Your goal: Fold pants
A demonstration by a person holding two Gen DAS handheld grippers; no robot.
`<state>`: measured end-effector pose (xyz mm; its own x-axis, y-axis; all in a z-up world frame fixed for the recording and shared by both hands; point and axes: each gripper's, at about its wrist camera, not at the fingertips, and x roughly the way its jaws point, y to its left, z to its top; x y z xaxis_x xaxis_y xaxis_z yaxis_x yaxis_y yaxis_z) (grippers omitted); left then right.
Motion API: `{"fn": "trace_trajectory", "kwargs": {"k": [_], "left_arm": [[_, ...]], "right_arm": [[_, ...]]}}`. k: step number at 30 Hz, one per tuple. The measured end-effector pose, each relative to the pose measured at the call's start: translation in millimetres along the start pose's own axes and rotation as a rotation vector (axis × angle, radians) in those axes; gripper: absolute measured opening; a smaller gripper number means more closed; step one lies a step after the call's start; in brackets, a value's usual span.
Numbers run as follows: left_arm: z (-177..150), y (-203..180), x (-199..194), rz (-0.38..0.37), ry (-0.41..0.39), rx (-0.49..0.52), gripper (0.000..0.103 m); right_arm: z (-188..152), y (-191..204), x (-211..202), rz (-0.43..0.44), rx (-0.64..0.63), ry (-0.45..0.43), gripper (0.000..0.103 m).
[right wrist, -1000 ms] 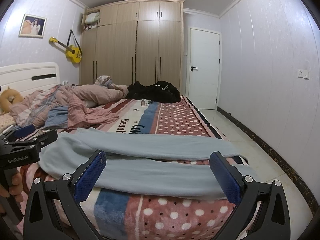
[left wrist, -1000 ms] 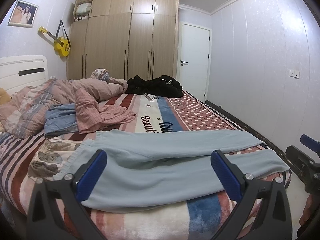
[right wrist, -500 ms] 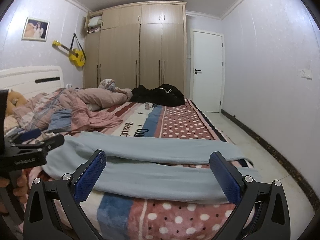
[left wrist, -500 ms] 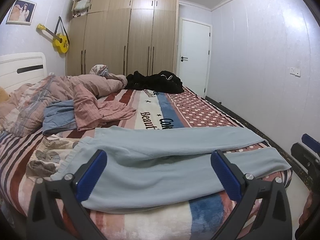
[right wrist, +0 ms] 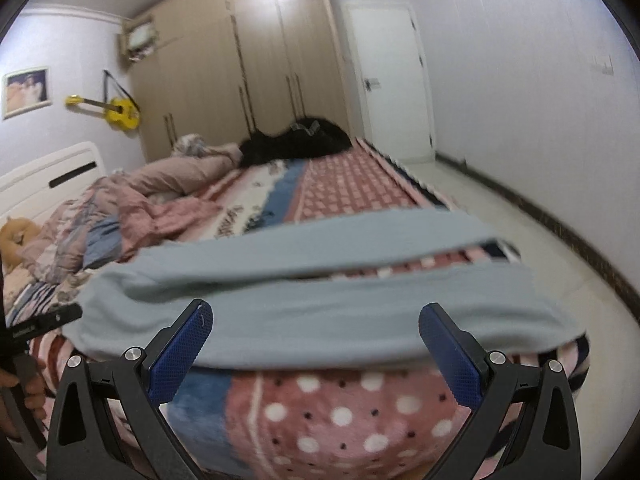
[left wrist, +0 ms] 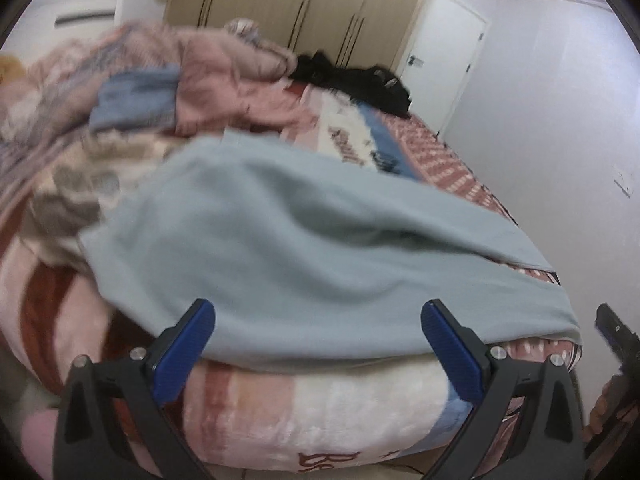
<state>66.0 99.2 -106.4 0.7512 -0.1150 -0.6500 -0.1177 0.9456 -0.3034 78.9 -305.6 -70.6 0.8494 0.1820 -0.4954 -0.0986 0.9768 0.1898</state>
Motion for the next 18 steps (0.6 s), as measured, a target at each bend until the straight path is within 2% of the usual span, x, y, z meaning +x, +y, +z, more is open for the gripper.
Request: {"fn": "trace_trajectory", "kwargs": {"k": [5,9,14,18], "left_arm": [[-12.4,16.8,24.1,0.032,0.07,-0.081,0.102],[-20.3,23.8,31.3,0.012,0.105,-0.12,0.102],[-22.6,30.6,34.2,-0.026,0.123,-0.194,0.102],[-29.7,27.3,29.0,-0.029,0.142,-0.202,0.102]], "right_arm": [[-14.7,-35.7,26.9,0.004,0.106,0.085,0.103],[-24.4,-55.7,42.9,-0.037,0.134,0.131,0.103],[-33.4,-71.4,54.5,-0.044,0.18,0.171,0.103],[-39.1,-78.0,59.1,-0.04,0.205,0.189,0.102]]}}
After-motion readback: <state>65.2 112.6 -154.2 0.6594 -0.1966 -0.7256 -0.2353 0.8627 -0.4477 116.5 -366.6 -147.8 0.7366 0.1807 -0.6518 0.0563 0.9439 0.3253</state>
